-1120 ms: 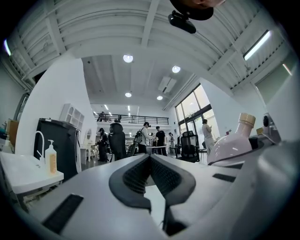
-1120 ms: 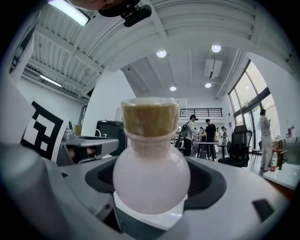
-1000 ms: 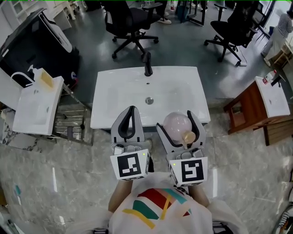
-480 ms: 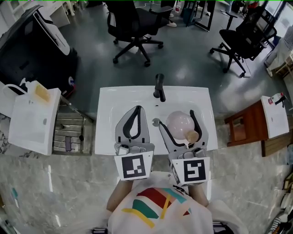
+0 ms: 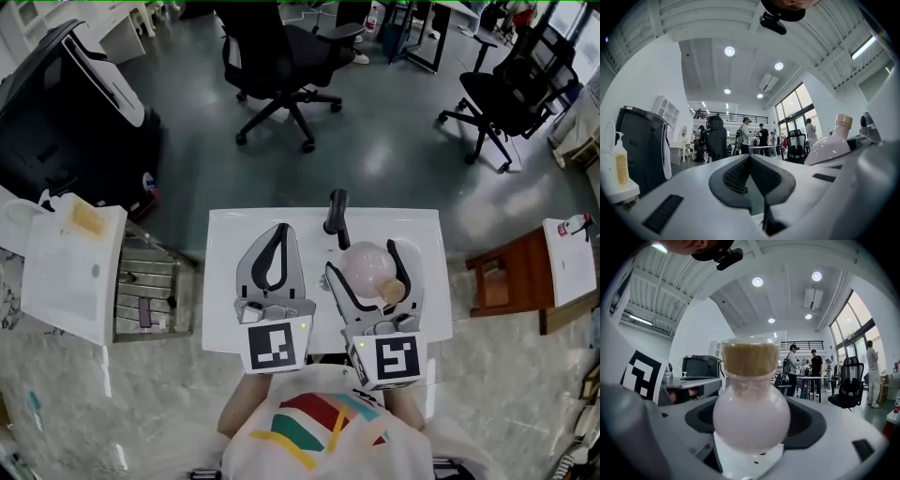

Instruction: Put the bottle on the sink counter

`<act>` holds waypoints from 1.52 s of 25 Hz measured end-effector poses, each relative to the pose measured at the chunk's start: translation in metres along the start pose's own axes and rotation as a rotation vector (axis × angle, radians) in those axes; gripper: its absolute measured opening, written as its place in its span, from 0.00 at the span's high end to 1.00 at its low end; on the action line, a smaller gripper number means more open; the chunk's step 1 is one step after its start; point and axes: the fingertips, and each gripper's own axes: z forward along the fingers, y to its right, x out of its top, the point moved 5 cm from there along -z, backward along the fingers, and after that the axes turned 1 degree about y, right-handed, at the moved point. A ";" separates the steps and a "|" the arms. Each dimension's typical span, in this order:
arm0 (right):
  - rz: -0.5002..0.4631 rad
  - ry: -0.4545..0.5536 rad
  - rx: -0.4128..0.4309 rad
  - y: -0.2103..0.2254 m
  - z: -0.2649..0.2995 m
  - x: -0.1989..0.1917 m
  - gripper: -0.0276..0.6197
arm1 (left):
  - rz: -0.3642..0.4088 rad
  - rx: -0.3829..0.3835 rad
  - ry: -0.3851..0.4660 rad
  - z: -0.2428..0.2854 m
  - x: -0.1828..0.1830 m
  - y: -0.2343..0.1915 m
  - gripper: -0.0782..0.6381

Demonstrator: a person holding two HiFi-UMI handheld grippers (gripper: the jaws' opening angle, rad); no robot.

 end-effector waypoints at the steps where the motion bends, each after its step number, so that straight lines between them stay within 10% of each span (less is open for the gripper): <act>1: 0.005 0.000 0.003 0.002 0.002 -0.001 0.35 | -0.005 0.003 0.011 0.001 0.001 0.001 0.87; 38: -0.017 -0.067 0.004 0.135 0.021 -0.036 0.35 | 0.050 -0.044 -0.118 0.047 -0.026 0.106 0.87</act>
